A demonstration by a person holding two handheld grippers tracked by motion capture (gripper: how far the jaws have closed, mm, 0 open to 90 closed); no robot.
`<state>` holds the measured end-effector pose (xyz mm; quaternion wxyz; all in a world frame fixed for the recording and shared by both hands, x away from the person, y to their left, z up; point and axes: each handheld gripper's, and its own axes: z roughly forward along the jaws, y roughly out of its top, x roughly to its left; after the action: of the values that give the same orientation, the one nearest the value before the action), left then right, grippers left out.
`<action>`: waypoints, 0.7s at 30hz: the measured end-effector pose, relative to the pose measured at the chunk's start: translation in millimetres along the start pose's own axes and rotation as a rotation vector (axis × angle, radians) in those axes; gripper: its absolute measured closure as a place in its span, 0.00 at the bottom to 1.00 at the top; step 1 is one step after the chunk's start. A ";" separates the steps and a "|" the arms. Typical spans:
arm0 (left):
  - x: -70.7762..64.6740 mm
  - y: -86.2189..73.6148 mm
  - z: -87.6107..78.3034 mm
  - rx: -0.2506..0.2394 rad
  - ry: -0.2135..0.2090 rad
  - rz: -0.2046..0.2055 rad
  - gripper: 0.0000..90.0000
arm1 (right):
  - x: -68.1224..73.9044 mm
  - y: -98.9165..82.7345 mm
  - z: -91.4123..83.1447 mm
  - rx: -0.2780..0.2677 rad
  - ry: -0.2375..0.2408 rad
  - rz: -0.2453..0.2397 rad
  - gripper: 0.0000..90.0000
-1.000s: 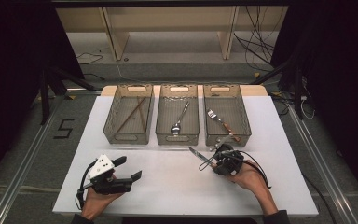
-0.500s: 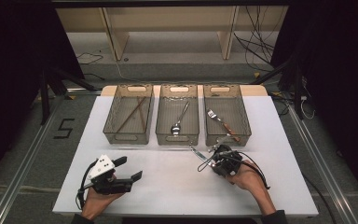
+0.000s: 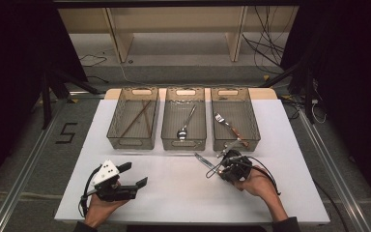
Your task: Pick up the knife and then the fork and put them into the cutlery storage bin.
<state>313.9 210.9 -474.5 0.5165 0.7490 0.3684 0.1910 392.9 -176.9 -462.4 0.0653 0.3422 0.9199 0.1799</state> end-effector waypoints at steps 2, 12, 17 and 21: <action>0.2 -0.1 0.0 0.000 0.001 0.000 0.19 | 1.8 0.7 -1.6 -0.009 0.008 -0.006 0.86; 0.7 -0.2 -0.1 -0.005 -0.003 -0.009 0.19 | 4.5 3.4 -19.6 -0.102 0.035 -0.023 0.86; 0.7 -0.1 -0.3 -0.005 -0.003 -0.009 0.19 | 2.2 2.4 -26.5 -0.145 0.034 -0.015 0.86; 0.8 -0.2 -0.3 -0.004 -0.002 -0.009 0.19 | 1.7 2.7 -33.5 -0.173 0.030 -0.016 0.86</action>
<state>314.2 211.7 -474.7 0.5194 0.7465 0.3708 0.1885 385.1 -183.5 -430.4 0.0822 0.3253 0.9045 0.2632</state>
